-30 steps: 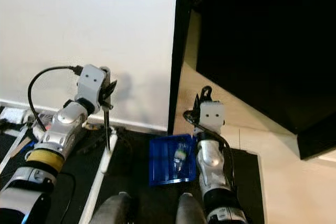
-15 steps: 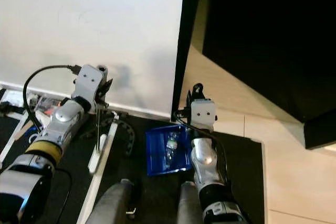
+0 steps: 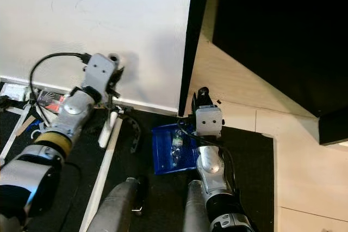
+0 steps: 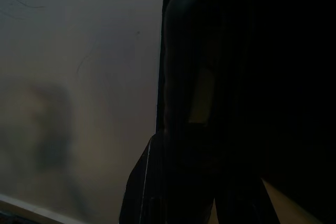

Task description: Sweep floor

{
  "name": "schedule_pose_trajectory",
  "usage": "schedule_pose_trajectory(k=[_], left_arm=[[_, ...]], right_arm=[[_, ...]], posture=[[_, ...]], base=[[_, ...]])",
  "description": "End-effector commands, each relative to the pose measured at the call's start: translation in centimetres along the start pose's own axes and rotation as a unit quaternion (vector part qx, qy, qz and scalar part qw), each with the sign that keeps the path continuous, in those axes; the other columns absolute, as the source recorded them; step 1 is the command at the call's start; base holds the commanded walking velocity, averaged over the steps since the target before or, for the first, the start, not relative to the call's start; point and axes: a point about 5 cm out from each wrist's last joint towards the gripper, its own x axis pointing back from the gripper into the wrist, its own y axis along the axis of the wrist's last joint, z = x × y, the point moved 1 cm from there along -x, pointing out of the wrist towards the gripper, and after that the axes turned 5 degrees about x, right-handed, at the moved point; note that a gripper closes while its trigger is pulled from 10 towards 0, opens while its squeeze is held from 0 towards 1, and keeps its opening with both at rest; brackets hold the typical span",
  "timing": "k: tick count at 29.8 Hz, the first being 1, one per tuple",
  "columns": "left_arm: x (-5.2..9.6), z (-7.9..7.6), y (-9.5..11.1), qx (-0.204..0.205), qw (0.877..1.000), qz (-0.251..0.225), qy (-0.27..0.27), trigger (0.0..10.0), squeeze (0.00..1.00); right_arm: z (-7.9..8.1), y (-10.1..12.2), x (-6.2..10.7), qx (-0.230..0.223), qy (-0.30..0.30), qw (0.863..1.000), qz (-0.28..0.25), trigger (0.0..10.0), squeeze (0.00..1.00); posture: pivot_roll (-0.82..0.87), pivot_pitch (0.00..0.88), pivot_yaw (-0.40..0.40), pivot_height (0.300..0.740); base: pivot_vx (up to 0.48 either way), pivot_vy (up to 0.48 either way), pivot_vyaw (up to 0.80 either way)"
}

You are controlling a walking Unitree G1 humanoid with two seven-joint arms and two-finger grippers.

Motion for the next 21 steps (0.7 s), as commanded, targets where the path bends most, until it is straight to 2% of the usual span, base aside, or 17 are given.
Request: schedule_pose_trajectory(k=[1, 6, 11, 14, 15, 21], left_arm=[[0.1, -1.4, -1.3, 0.047, 0.998, 0.022, -0.024, 10.0, 0.21], [-0.4, -3.7, -1.5, 0.103, 0.992, 0.016, -0.069, 10.0, 0.21], [-0.4, -5.0, -1.5, 0.133, 0.985, 0.009, -0.107, 10.0, 0.21], [-0.4, -6.6, -1.0, 0.173, 0.974, -0.012, -0.146, 10.0, 0.21], [-0.5, -7.2, -0.5, 0.192, 0.969, -0.027, -0.15, 10.0, 0.21], [-0.8, -8.2, 0.8, 0.212, 0.965, -0.065, -0.139, 10.0, 0.2]], right_arm=[[0.5, -0.2, 0.4, -0.01, 0.003, 1.0, 0.002, 10.0, 0.0], [0.7, 0.0, 0.5, -0.011, 0.002, 1.0, 0.001, 10.0, 0.0], [0.8, 0.0, 0.5, -0.012, 0.002, 1.0, 0.002, 10.0, 0.0], [1.0, -0.2, 0.5, -0.016, 0.003, 1.0, 0.006, 10.0, 0.0], [1.1, -0.2, 0.5, -0.018, 0.004, 1.0, 0.006, 10.0, 0.0], [1.3, -0.1, 0.3, -0.02, 0.005, 1.0, 0.006, 10.0, 0.0]], posture=[[0.1, 0.378, 0.113, 0.74], [0.1, 0.373, 0.116, 0.74], [0.11, 0.364, 0.116, 0.74], [0.12, 0.356, 0.114, 0.74], [0.12, 0.351, 0.114, 0.74], [0.12, 0.336, 0.11, 0.74]], base=[[0.0, 0.0, 0.0], [0.0, 0.0, 0.0], [0.0, 0.0, 0.0], [0.0, 0.0, 0.0], [0.0, 0.0, 0.0], [0.0, 0.0, 0.0]])
